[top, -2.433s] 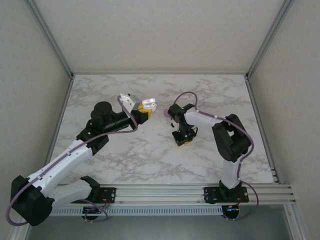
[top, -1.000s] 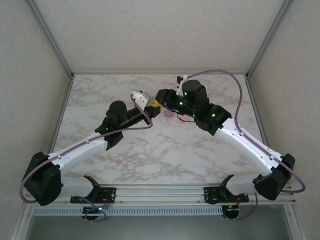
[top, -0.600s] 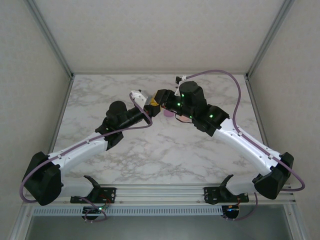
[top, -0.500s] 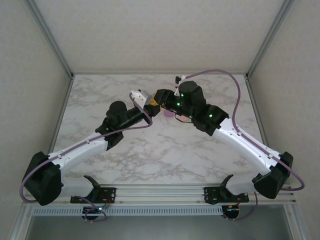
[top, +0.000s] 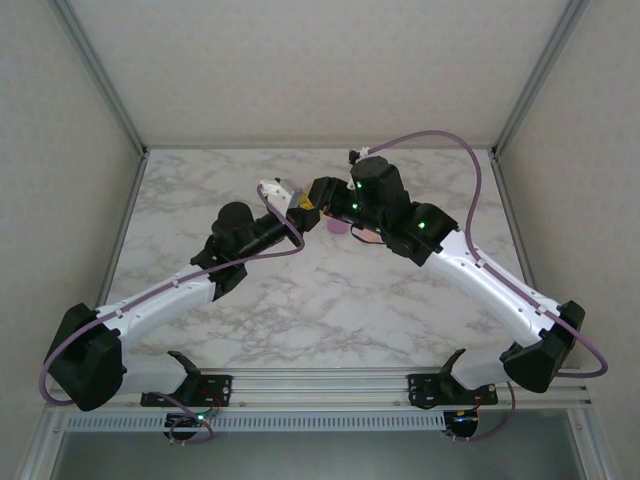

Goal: Insert wireless bluetooth earbuds into charging case

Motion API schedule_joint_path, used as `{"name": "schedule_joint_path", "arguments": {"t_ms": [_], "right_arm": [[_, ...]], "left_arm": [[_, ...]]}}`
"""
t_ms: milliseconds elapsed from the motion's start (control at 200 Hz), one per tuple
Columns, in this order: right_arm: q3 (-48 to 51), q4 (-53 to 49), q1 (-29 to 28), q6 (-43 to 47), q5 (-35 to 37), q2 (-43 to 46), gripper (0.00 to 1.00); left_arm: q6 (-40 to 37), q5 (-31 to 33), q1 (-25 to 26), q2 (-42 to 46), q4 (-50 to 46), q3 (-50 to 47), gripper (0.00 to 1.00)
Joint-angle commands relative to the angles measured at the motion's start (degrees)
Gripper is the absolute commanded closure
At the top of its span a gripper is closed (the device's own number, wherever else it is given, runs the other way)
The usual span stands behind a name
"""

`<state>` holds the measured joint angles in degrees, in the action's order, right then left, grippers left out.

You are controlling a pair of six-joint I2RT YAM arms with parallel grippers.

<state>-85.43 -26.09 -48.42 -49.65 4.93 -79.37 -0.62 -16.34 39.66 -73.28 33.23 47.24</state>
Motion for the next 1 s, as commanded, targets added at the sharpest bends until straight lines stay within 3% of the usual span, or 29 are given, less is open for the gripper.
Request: {"name": "schedule_joint_path", "arguments": {"t_ms": [0,245,496,596,691,766,991], "right_arm": [[-2.9,-3.3,-0.6,2.9,1.5,0.0,0.59],[-9.7,-8.0,-0.6,9.8,1.2,1.4,0.52],[-22.4,-23.1,3.8,17.2,-2.5,-5.5,0.65],[-27.6,-30.0,5.2,20.3,-0.3,-9.4,0.62],[-32.9,-32.5,7.7,22.6,-6.5,-13.4,0.59],[-38.4,-36.1,7.8,24.2,-7.5,-17.0,0.56],[-40.8,-39.7,8.0,28.9,-10.0,-21.5,0.51]], "left_arm": [[-0.1,0.0,0.3,1.3,3.4,1.6,0.91],[-2.1,-0.9,0.3,2.0,1.5,0.8,0.91],[-4.1,-6.4,0.3,3.7,-0.9,1.0,0.91],[-4.7,-10.1,0.4,4.7,-2.2,1.4,0.91],[-5.0,-13.4,0.4,5.4,-4.7,2.1,0.91],[-5.0,-13.9,0.3,5.7,-6.2,2.6,0.92],[-4.9,-15.5,0.4,6.4,-7.0,3.4,0.92]]}}
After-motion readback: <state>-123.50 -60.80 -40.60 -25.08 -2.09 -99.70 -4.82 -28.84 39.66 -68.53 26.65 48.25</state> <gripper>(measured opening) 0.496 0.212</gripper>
